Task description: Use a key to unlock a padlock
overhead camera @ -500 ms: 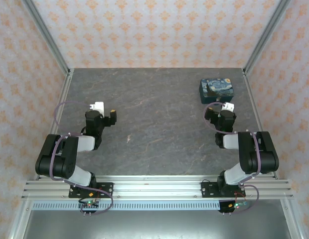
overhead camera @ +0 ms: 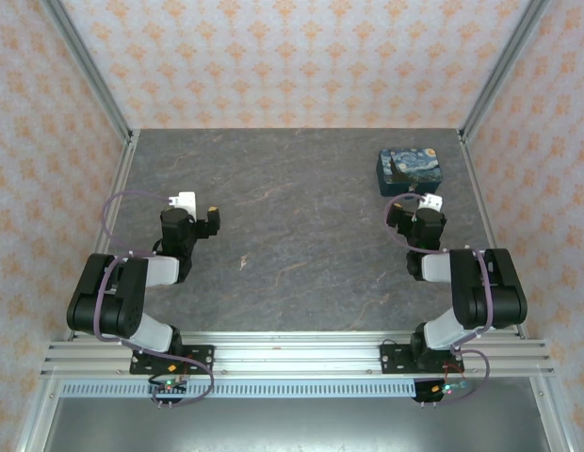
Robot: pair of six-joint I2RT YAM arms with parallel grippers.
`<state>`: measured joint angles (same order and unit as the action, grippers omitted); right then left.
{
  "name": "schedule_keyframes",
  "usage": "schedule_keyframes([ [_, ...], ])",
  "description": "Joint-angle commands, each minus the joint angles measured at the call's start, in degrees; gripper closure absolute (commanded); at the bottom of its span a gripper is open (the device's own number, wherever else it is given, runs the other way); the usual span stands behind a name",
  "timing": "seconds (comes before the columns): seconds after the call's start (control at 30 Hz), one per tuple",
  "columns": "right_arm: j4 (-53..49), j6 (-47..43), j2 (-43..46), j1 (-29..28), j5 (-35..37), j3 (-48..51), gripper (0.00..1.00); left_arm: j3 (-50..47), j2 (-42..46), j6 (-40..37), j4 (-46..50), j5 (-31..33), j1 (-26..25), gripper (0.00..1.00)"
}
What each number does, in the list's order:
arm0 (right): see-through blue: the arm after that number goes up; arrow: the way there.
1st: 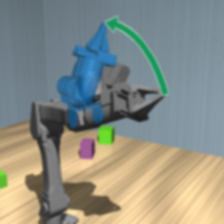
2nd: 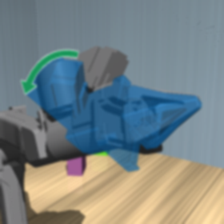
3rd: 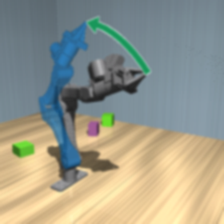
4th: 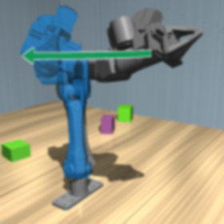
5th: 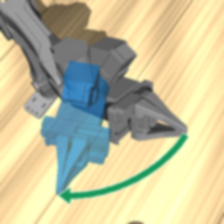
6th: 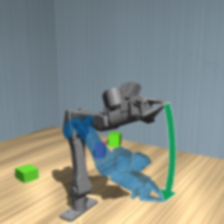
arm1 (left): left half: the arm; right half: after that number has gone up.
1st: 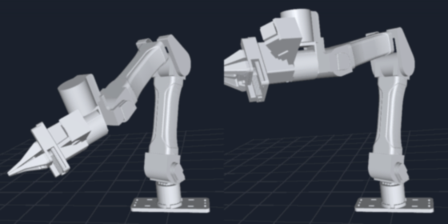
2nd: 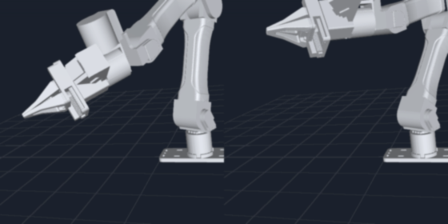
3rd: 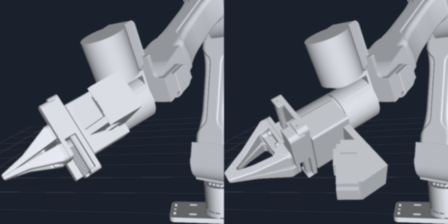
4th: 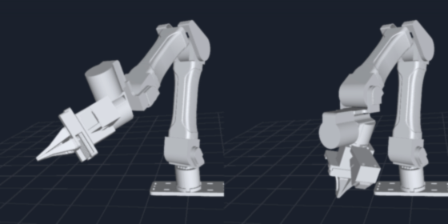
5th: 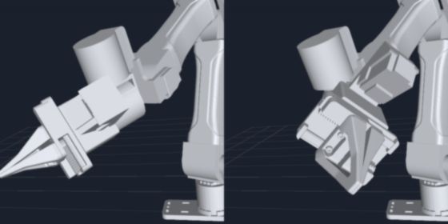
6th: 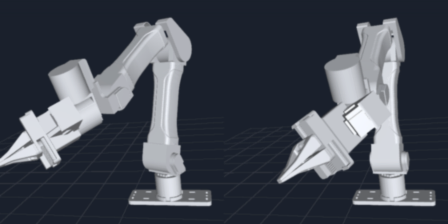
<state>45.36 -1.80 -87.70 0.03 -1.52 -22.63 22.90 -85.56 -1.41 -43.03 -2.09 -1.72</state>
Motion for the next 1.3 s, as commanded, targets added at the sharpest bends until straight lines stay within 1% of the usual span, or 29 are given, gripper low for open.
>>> schedule_keyframes([
  [0.0,0.4,-0.6,0.2,-0.1,-0.4,-1.0,0.01,1.5,-0.1,0.4,0.4,1.6,0.7,0.00],
  [0.03,0.4,-0.6,0.3,-0.1,-0.5,-0.9,0.01,1.4,0.0,0.2,0.3,0.9,0.7,0.00],
  [0.1,1.8,0.2,1.6,-0.3,2.3,0.0,0.01,2.7,1.3,-0.6,3.3,-0.2,0.6,0.00],
  [0.13,-0.3,0.8,4.7,-0.3,4.0,0.4,0.01,4.2,2.7,-0.4,7.2,-0.1,0.6,0.00],
  [0.2,-10.4,2.2,11.6,-0.2,6.6,-1.7,0.01,8.6,4.5,-0.6,15.5,-0.7,0.6,0.00],
  [0.27,-19.3,6.9,16.0,0.7,6.9,-5.3,0.01,12.6,5.5,-1.0,22.6,-1.5,0.6,0.00],
  [0.37,-25.4,12.4,18.4,1.9,6.2,-9.1,0.01,16.9,7.0,1.1,28.8,-2.3,0.6,0.00],
  [0.43,-30.3,15.6,17.9,3.5,4.2,-13.1,0.01,19.9,7.5,3.4,32.5,-3.2,0.4,0.00],
  [0.5,-34.7,17.8,15.6,5.2,1.9,-18.0,0.01,23.4,7.5,6.5,36.7,-4.5,0.2,0.00],
  [0.6,-42.2,21.0,9.3,8.3,-2.4,-27.4,0.01,28.8,6.1,11.4,41.9,-5.3,-0.4,0.00],
  [0.7,-47.9,23.6,1.7,11.0,-7.2,-36.9,0.01,34.9,3.5,15.5,47.8,-7.8,-0.6,0.00],
  [0.8,-52.7,26.3,-6.7,13.7,-11.7,-46.0,0.01,38.8,1.3,18.4,50.1,-10.4,-0.8,0.00],
  [0.87,-56.3,27.5,-12.2,15.3,-14.1,-52.1,0.01,40.9,0.2,19.5,51.4,-10.9,-1.4,0.00],
  [0.9,-57.8,27.9,-14.5,15.7,-14.6,-54.6,0.02,41.8,-0.3,19.8,52.1,-11.3,-1.6,0.00],
  [0.97,-60.9,28.0,-18.9,16.5,-14.5,-59.7,0.04,44.5,-1.7,20.1,54.8,-11.8,-2.5,0.00],
  [1.07,-65.2,27.7,-24.8,16.8,-14.5,-67.1,0.06,47.0,-3.3,19.9,57.0,-14.1,-3.5,0.00],
  [1.27,-72.8,28.2,-37.9,16.7,-22.5,-84.2,0.14,49.6,-4.5,20.5,58.5,-16.2,-5.6,0.00],
])
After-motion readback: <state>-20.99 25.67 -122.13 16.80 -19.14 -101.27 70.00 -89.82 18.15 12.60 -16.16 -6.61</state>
